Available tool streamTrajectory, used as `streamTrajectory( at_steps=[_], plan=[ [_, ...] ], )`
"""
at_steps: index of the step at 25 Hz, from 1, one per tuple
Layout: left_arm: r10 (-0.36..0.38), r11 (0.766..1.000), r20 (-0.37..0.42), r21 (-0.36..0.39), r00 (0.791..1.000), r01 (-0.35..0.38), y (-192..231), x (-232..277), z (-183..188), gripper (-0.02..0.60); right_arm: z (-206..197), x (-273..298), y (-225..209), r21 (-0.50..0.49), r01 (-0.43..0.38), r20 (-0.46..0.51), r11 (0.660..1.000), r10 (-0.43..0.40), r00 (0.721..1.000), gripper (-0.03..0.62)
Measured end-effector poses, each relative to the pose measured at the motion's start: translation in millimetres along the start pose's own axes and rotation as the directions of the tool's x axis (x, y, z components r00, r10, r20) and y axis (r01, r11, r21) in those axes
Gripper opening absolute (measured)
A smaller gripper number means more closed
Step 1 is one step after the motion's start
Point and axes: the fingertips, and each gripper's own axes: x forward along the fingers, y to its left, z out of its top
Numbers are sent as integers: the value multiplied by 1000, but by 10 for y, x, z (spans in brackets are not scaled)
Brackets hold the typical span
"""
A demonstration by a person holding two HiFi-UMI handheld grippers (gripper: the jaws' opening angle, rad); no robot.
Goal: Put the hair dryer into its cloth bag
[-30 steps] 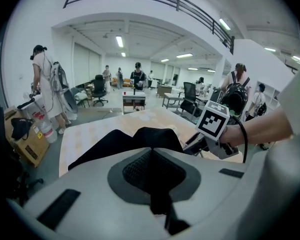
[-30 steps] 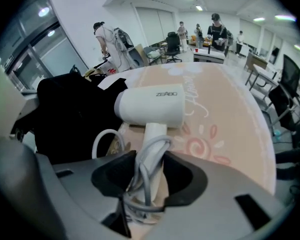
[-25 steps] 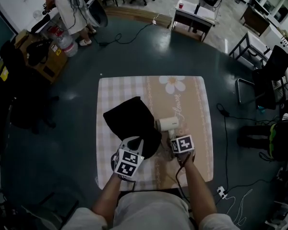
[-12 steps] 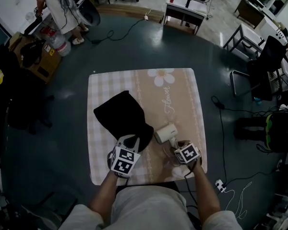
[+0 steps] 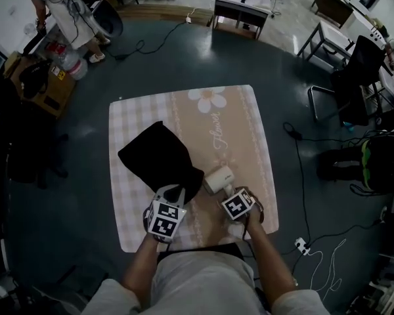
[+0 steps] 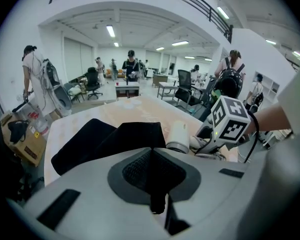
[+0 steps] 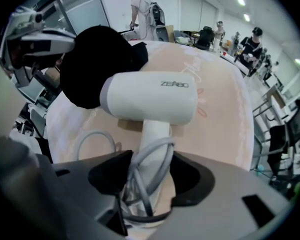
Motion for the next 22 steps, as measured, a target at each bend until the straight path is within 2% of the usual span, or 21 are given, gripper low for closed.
streamTrajectory(
  at_steps=[2, 6, 10, 14, 22],
  plan=[
    [5, 1000, -4, -2, 1000, -5, 10, 6, -2, 15, 6, 27, -9, -11, 5, 0, 1000, -5, 1000, 248],
    [10, 1000, -6, 1, 1000, -10, 43, -27, -5, 15, 12, -29, 15, 22, -56, 71, 998, 54, 996, 204],
    [14, 1000, -6, 4, 1000, -14, 64, -49, -23, 15, -64, -109, 40, 47, -79, 106, 996, 73, 992, 201],
    [20, 1000, -6, 4, 1000, -20, 72, -71, -31, 15, -34, -372, 185, 60, -136, 185, 989, 123, 975, 199],
    [23, 999, 3, 28, 1000, -23, 31, -88, -4, 15, 83, -618, 646, -17, -253, 190, 967, 252, 949, 199]
  ],
)
